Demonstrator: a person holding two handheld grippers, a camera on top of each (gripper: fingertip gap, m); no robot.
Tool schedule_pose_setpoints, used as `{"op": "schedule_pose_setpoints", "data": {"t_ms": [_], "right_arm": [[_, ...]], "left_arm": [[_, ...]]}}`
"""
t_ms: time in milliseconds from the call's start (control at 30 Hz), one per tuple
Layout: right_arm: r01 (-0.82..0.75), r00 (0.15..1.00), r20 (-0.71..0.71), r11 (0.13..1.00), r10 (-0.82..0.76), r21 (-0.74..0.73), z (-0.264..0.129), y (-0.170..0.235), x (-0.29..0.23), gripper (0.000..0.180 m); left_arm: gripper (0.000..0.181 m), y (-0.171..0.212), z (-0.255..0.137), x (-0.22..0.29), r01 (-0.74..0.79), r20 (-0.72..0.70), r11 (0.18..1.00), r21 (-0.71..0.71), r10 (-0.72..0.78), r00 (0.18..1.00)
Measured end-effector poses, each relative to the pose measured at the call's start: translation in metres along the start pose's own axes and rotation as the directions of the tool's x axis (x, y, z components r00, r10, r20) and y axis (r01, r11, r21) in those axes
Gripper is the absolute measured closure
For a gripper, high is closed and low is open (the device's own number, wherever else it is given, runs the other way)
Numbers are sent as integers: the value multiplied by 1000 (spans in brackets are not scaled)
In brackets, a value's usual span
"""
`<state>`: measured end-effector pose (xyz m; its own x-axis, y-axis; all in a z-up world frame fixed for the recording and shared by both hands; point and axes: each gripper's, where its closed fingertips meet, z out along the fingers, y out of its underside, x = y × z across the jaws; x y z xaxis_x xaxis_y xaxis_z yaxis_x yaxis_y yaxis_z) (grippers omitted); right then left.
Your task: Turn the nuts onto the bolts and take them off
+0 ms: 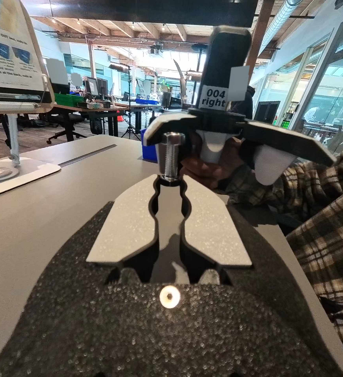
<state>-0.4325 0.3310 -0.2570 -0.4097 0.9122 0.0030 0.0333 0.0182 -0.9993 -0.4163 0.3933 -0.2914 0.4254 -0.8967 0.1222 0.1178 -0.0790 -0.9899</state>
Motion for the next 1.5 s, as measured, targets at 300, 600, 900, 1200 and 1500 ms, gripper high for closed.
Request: {"op": "schedule_pose_setpoints", "data": {"t_ms": [300, 600, 900, 1200, 1500], "right_arm": [[-4, 1000, -17, 1000, 5, 27, -6, -3, 3, 51], [2, 999, -36, 1000, -2, 6, -11, 1, 0, 47], [20, 1000, -16, 1000, -20, 24, -4, -6, 5, 52], [-44, 999, 1, 998, 44, 35, -25, -8, 26, 117], [-91, 996, 0, 996, 91, -14, -20, 2, 34, 160]], "left_arm": [[163, 1, 2, 2, 10, -17, 1000, -7, -11, 1000], [164, 1, 1, 0, 28, 0, 1000, 0, -28, 1000], [164, 2, 3, 7, 37, -53, 999, 4, -37, 998], [163, 5, 8, 20, 7, -115, 1000, -14, -9, 993], [163, 5, 8, 19, -16, -95, 1000, -20, 14, 995]]}}
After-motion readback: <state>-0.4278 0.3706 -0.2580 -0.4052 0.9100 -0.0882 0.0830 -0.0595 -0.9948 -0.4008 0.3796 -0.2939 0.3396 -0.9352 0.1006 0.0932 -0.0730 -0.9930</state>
